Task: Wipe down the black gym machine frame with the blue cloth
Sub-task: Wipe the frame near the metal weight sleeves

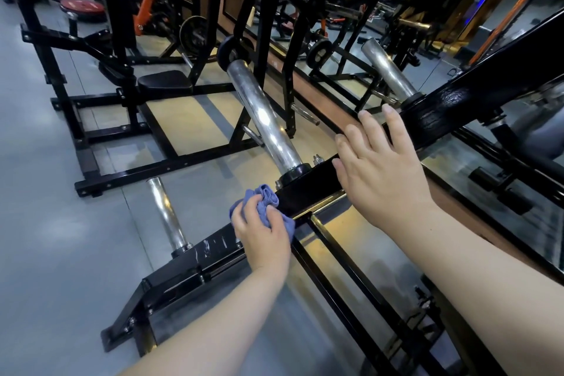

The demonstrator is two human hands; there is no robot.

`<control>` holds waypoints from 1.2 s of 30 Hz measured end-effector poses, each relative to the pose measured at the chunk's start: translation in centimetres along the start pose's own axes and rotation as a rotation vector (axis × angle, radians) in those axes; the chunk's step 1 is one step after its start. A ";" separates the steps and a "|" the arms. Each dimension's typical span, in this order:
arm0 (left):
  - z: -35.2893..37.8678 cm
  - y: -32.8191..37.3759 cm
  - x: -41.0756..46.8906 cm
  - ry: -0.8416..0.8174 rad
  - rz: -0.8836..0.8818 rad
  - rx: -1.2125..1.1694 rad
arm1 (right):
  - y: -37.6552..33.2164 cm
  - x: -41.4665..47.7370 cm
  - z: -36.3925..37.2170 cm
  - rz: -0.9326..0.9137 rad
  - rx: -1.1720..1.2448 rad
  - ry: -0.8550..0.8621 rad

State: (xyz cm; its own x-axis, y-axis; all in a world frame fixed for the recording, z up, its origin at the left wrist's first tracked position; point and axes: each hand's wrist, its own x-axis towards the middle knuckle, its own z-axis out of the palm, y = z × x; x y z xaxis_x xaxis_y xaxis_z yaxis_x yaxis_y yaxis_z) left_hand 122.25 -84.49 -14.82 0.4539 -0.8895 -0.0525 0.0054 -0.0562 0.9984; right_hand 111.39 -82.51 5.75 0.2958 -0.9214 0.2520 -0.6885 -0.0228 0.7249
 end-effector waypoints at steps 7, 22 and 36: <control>1.9 7.0 -3.1 -0.136 0.410 -0.029 | -0.3 0.0 -0.3 -0.010 -0.009 -0.002; 1.2 4.8 -2.2 -0.084 0.250 -0.034 | -1.5 0.2 0.6 -0.045 -0.020 0.037; 3.1 9.0 -2.9 -0.055 0.121 -0.221 | 3.2 0.1 0.2 -0.175 0.005 0.066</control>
State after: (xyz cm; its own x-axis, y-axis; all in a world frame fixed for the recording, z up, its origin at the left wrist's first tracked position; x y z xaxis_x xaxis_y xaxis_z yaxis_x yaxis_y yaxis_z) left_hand 118.18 -83.83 -5.72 0.4143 -0.9073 0.0724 0.1510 0.1470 0.9775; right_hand 109.10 -82.75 8.00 0.4541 -0.8757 0.1644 -0.6260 -0.1822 0.7582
